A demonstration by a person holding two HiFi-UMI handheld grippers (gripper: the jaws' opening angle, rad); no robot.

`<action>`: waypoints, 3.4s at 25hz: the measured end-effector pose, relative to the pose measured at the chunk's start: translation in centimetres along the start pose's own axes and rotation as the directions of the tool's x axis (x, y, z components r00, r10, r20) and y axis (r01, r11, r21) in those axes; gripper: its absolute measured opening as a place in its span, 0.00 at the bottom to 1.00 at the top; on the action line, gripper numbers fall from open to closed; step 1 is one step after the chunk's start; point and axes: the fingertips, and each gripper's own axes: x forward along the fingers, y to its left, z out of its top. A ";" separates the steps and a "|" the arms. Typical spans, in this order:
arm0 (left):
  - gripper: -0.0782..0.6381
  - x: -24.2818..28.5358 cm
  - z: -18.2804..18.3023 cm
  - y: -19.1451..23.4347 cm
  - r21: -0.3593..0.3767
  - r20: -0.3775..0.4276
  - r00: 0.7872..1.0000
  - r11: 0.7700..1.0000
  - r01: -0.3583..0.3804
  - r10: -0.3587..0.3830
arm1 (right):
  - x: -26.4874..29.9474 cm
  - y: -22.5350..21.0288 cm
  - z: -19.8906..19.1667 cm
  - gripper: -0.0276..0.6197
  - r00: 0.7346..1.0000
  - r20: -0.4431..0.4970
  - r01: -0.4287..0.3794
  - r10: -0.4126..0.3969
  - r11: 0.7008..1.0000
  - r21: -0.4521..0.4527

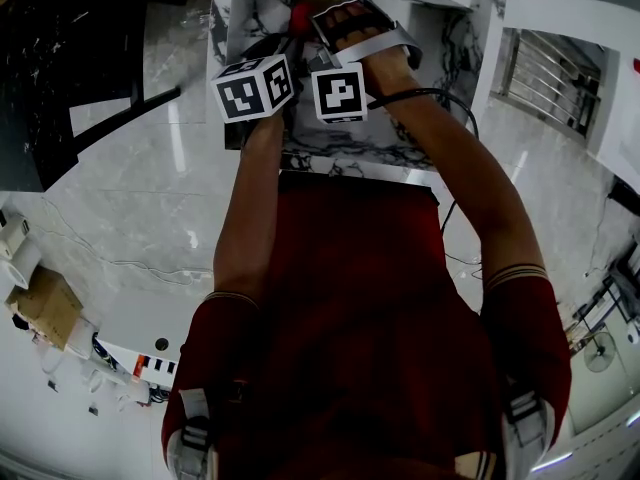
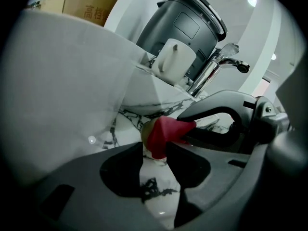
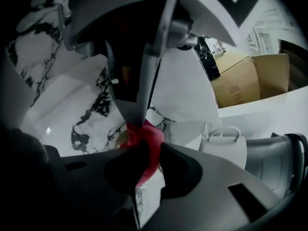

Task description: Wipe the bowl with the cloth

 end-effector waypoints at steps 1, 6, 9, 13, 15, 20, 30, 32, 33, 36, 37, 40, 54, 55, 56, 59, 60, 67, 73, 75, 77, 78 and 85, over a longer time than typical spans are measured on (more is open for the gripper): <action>0.29 0.0 0.0 0.0 0.001 -0.001 1.000 1.000 0.002 -0.002 | 0.2 -0.2 0.0 0.14 1.000 -0.003 0.002 -0.002 1.000 0.002; 0.29 0.4 -0.1 -0.3 0.011 -0.014 1.000 1.000 0.016 -0.016 | 1.2 -1.1 0.0 0.14 1.000 -0.002 0.015 -0.015 1.000 0.019; 0.29 0.7 -0.2 -0.6 0.022 -0.025 0.999 1.000 0.020 -0.020 | 1.6 -1.5 0.0 0.14 1.000 0.003 0.023 -0.023 0.999 0.027; 0.29 1.2 -0.1 -0.8 0.024 -0.032 0.999 0.999 0.022 -0.022 | 2.2 -2.1 -0.3 0.14 0.999 0.003 0.036 -0.036 0.998 0.048; 0.30 1.5 0.1 -0.9 0.022 -0.033 0.999 1.000 0.023 -0.022 | 2.5 -2.4 -0.5 0.14 0.999 0.001 0.043 -0.043 0.997 0.070; 0.30 2.3 0.7 -0.8 0.014 -0.029 0.999 1.000 0.014 -0.014 | 2.9 -2.9 -1.3 0.14 0.998 -0.013 0.061 -0.060 0.991 0.116; 0.30 3.1 1.5 -0.7 0.034 -0.037 0.999 0.999 0.014 -0.012 | 3.3 -2.4 -3.1 0.14 0.998 -0.053 0.050 -0.039 0.976 0.210; 0.31 3.3 1.7 -0.8 0.043 -0.039 0.999 0.999 0.015 -0.013 | 3.3 -2.2 -3.3 0.14 0.998 -0.051 0.034 -0.023 0.973 0.227; 0.31 3.3 1.7 -0.8 0.046 -0.040 0.999 0.999 0.016 -0.014 | 3.3 -2.1 -3.4 0.14 0.999 -0.049 0.027 -0.016 0.971 0.236; 0.31 3.6 1.9 -1.1 0.053 -0.044 0.999 0.998 0.020 -0.018 | 3.3 -2.0 -3.6 0.14 0.999 -0.046 0.014 -0.002 0.967 0.256; 0.31 3.7 2.0 -1.1 0.054 -0.046 0.999 0.998 0.022 -0.019 | 3.2 -2.0 -3.6 0.14 0.999 -0.045 0.014 -0.002 0.966 0.260; 0.31 4.1 2.4 -1.3 0.051 -0.040 0.999 0.998 0.023 -0.021 | 3.1 -2.1 -3.9 0.14 0.999 -0.049 0.019 -0.006 0.961 0.274; 0.31 5.6 2.9 -0.6 0.046 -0.084 0.996 0.999 -0.006 0.010 | 3.2 -2.0 -4.9 0.14 0.997 -0.069 0.009 0.014 0.944 0.329; 0.31 5.6 2.9 -0.6 0.049 -0.086 0.996 0.999 -0.006 0.010 | 3.2 -2.0 -5.0 0.14 0.997 -0.070 0.006 0.018 0.942 0.335; 0.31 5.6 2.8 -0.6 0.052 -0.088 0.996 0.999 -0.006 0.010 | 3.2 -1.9 -5.1 0.14 0.997 -0.070 0.003 0.023 0.941 0.340; 0.31 5.4 2.4 -0.9 0.058 -0.099 0.995 0.998 -0.001 0.007 | 3.0 -1.7 -5.4 0.14 0.997 -0.069 -0.013 0.040 0.935 0.353; 0.31 5.4 2.2 -1.0 0.059 -0.102 0.995 0.998 0.002 0.004 | 2.9 -1.5 -5.5 0.14 0.997 -0.067 -0.019 0.046 0.933 0.359; 0.31 5.1 1.1 -1.9 0.073 -0.116 0.993 0.997 0.022 -0.014 | 2.2 -0.5 -6.3 0.14 0.994 -0.058 -0.057 0.090 0.906 0.420; 0.32 5.0 0.5 -2.3 0.065 -0.118 0.993 0.998 0.026 -0.018 | 1.8 0.4 -7.9 0.14 0.989 -0.066 -0.084 0.134 0.866 0.493; 0.32 4.9 0.3 -2.4 0.062 -0.117 0.993 0.998 0.024 -0.017 | 1.7 0.8 -8.5 0.14 0.986 -0.074 -0.089 0.147 0.856 0.509; 0.32 4.8 0.5 -2.5 0.064 -0.114 0.993 0.998 0.021 -0.014 | 1.5 1.3 -9.1 0.14 0.984 -0.083 -0.092 0.158 0.849 0.521; 0.32 4.8 0.4 -2.5 0.065 -0.113 0.994 0.998 0.020 -0.013 | 1.4 1.6 -9.3 0.14 0.982 -0.088 -0.094 0.164 0.846 0.524; 0.32 5.0 0.3 -2.4 0.062 -0.109 0.994 0.998 0.011 -0.004 | 0.9 4.1 -11.3 0.14 0.967 -0.124 -0.127 0.223 0.843 0.523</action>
